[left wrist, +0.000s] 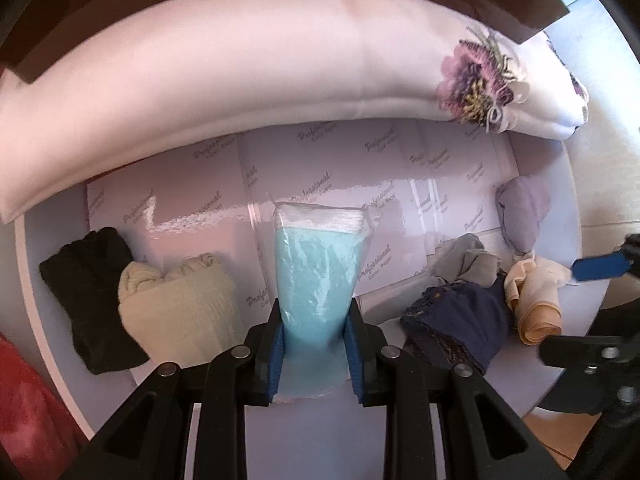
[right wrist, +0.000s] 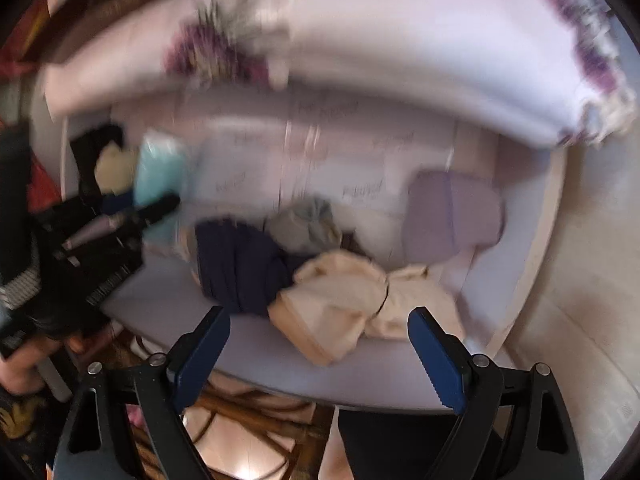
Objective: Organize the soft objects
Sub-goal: 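Carry the blue packet into the gold tray with the left tool while the right tool grips the beige cloth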
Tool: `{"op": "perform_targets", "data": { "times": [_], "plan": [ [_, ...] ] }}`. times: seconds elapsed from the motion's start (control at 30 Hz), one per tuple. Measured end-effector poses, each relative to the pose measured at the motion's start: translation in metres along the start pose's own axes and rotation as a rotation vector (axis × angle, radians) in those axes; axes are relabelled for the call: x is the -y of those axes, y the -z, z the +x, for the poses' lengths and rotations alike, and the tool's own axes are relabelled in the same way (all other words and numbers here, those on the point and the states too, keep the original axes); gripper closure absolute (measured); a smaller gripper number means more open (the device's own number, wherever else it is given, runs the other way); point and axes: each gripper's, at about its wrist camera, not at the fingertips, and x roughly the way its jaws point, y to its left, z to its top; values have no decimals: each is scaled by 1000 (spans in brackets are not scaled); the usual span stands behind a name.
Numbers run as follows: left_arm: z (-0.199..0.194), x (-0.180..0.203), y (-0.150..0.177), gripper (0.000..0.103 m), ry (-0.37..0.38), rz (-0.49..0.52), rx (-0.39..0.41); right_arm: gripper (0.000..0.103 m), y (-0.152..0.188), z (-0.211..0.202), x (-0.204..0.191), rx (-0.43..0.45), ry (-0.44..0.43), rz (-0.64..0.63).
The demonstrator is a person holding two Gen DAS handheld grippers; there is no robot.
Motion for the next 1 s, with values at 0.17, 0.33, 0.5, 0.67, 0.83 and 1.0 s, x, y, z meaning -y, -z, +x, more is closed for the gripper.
{"op": "perform_targets", "data": {
  "times": [0.17,0.33,0.5,0.67,0.83,1.0],
  "plan": [
    [-20,-10,9,77,12,-32,30,49,3,23,1,-56,82,8],
    [-32,-14,20,77,27,-49,51,80,1,17,7,24,110,38],
    [-52,-23,22,77,90,-80,97,80,-3,26,16,23,150,55],
    [-95,-31,20,77,177,-106,189,80,-5,33,16,23,174,53],
    [-143,-37,15,77,238,-119,296,80,-10,41,2,25,202,34],
    [-180,-47,-10,77,281,-146,378,79,-11,41,-13,34,229,5]
  ]
}}
